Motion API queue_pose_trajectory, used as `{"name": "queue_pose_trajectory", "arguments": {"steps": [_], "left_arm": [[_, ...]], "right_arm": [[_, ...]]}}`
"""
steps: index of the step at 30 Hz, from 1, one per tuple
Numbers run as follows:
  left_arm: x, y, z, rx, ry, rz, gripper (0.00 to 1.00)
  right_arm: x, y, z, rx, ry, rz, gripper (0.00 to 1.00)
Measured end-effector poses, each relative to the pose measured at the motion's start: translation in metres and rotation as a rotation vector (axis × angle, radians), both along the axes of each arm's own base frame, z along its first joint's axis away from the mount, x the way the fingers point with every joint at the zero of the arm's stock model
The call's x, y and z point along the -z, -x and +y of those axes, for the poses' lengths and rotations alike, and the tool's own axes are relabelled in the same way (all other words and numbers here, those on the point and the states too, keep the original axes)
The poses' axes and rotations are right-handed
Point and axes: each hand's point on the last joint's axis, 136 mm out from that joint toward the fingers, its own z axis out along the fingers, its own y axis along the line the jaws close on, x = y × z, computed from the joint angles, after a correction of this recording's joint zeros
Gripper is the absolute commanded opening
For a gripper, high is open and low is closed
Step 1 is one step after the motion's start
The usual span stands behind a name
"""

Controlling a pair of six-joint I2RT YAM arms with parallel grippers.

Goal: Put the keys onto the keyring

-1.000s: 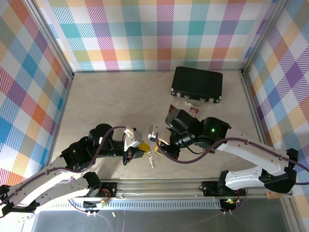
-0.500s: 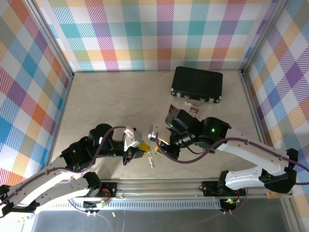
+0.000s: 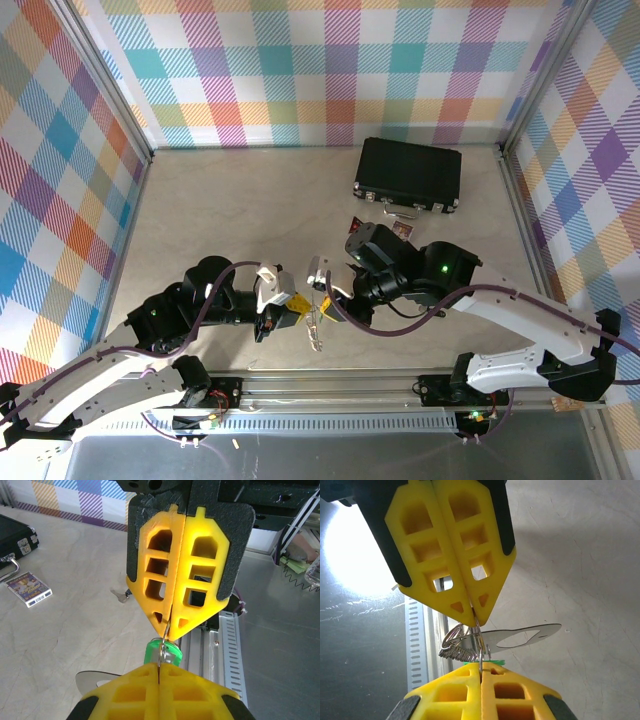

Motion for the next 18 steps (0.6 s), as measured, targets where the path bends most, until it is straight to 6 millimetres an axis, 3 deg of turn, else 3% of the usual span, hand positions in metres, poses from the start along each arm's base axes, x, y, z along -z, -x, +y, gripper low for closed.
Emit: {"name": "queue_pose_trajectory", "arguments": {"steps": [18], "left_arm": [[-0.002,0.0027,-0.001,0.015,0.009,-0.003,0.0]], "right_arm": [[-0.0099,0.0081,-0.003,-0.021,-0.038,0.021,0.0]]}}
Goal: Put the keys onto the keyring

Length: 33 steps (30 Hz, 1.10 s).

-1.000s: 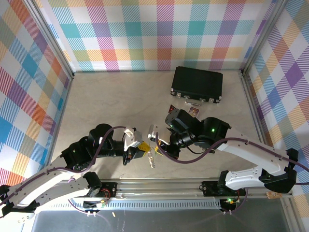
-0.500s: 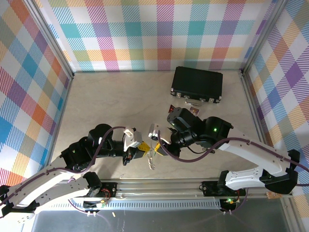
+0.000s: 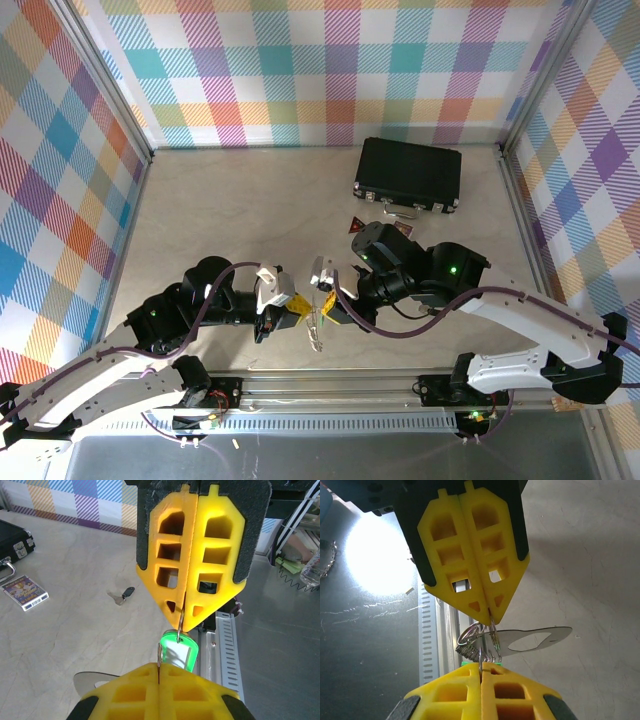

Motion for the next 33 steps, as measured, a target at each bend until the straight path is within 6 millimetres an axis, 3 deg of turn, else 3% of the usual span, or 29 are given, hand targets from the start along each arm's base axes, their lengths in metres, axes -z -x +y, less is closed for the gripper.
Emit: {"name": "queue_pose_trajectory", "arguments": {"steps": [33], "left_arm": [[0.0,0.0,0.0,0.001,0.0,-0.003,0.0]], "right_arm": [[0.005,-0.011,-0.001,0.022,0.027,-0.056,0.0]]}}
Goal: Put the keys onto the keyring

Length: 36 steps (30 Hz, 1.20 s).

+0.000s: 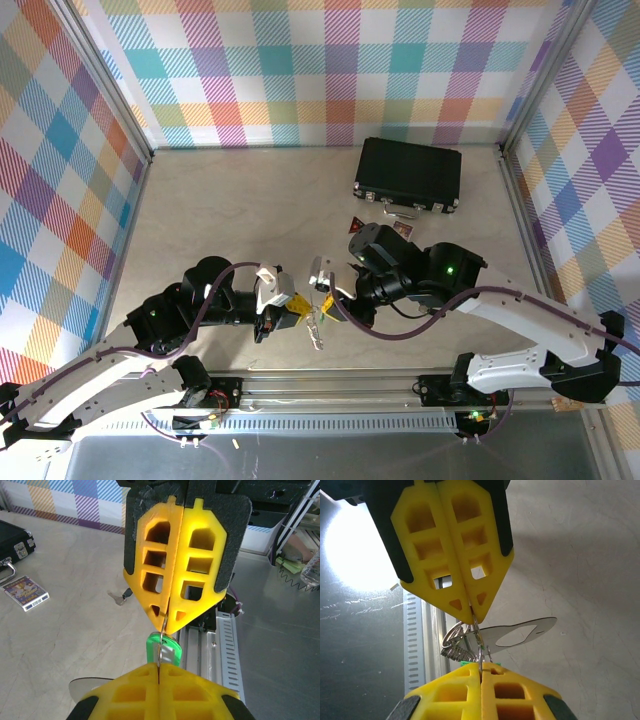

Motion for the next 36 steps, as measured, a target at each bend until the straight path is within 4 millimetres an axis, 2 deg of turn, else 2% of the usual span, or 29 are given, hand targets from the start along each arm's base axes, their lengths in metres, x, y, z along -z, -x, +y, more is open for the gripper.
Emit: {"name": "queue_pose_trajectory", "arguments": {"steps": [36], "left_arm": [[0.0,0.0,0.0,0.0,0.0,0.0,0.0]], "right_arm": [[0.0001,0.0028,0.0021,-0.03,-0.011,-0.005,0.0]]}}
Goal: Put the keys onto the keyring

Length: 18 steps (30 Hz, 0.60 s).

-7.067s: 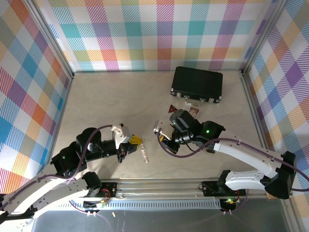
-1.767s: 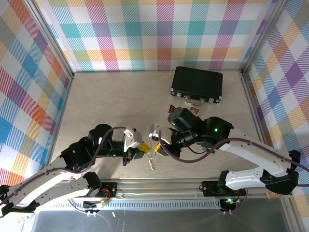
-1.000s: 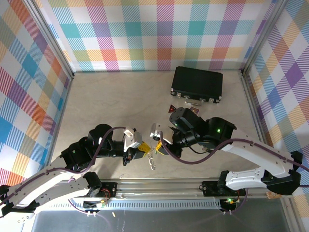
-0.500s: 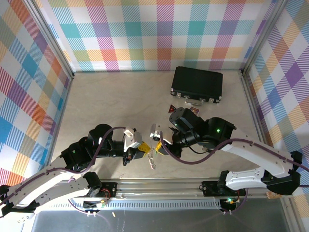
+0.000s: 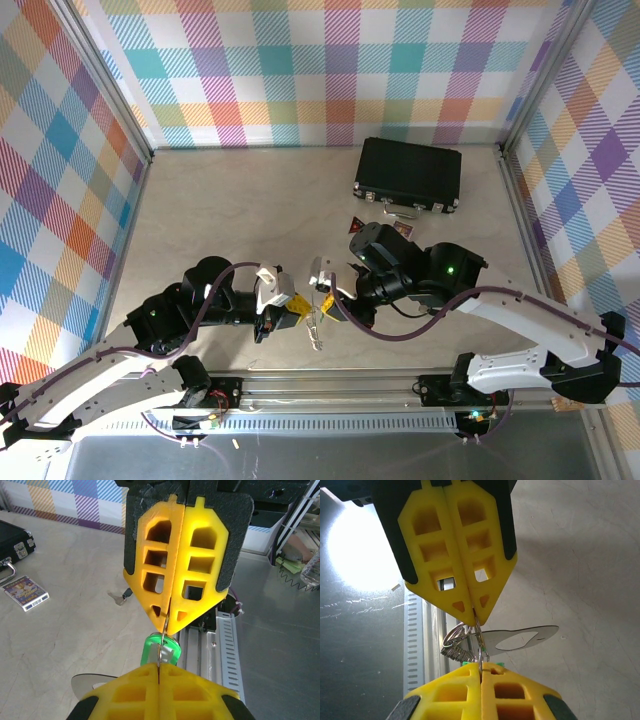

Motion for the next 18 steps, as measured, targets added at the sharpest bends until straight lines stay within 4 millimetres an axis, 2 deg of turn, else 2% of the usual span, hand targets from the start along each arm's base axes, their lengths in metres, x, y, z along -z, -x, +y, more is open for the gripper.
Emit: {"name": "queue_pose_trajectory", "arguments": {"steps": [18], "left_arm": [[0.0,0.0001,0.0,0.0,0.0,0.0,0.0]], "right_arm": [[0.0037,0.0004,-0.0019,0.0,0.008,0.0,0.0]]}}
